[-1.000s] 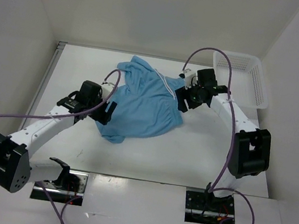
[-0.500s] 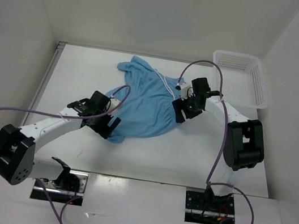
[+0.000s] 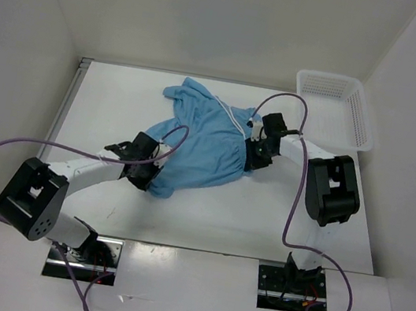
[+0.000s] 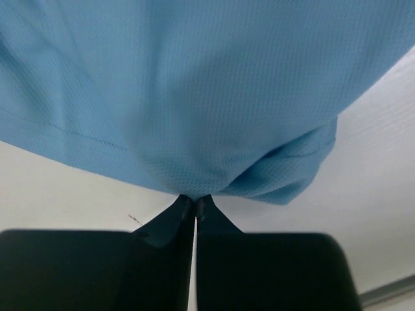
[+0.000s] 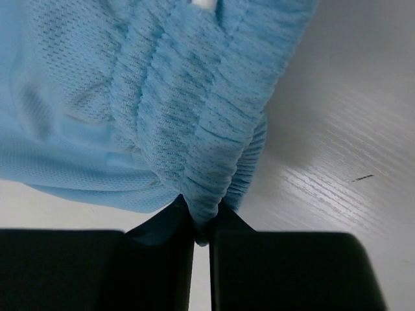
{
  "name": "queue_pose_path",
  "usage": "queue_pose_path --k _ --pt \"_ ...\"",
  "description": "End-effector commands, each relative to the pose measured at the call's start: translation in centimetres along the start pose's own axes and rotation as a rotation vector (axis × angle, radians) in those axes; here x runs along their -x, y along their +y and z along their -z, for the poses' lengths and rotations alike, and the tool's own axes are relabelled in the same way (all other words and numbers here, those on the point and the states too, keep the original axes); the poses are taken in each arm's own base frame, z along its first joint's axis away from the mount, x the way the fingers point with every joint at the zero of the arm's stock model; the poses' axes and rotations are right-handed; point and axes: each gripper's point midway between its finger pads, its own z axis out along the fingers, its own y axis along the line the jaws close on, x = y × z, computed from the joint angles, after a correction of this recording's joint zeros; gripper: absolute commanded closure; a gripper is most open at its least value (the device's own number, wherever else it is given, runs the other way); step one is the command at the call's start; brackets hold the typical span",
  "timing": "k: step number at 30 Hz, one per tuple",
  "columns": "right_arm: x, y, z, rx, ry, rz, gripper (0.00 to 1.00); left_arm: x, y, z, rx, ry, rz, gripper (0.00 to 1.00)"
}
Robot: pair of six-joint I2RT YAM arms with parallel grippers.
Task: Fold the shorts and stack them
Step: Flatten the shorts out
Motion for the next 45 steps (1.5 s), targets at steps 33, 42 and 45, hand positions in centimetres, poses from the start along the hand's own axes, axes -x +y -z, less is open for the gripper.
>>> queue_pose_path --k 33,42,45 --pt "6.3 -3.5 1.7 -0.193 -0.148 0.095 1.0 12.7 -2.7 0.6 -0.092 -0.264 -0.082 0.0" --pt "6.1 -3.5 1.5 -0.185 -0.147 0.105 1.0 11.0 -3.1 -4.0 -0.078 -0.203 -0.1 0.19" --pt "6.1 -3.5 1.5 -0.185 -0.147 0.105 1.0 11.5 -2.9 -4.8 -0.066 -0.209 -0.1 0.29"
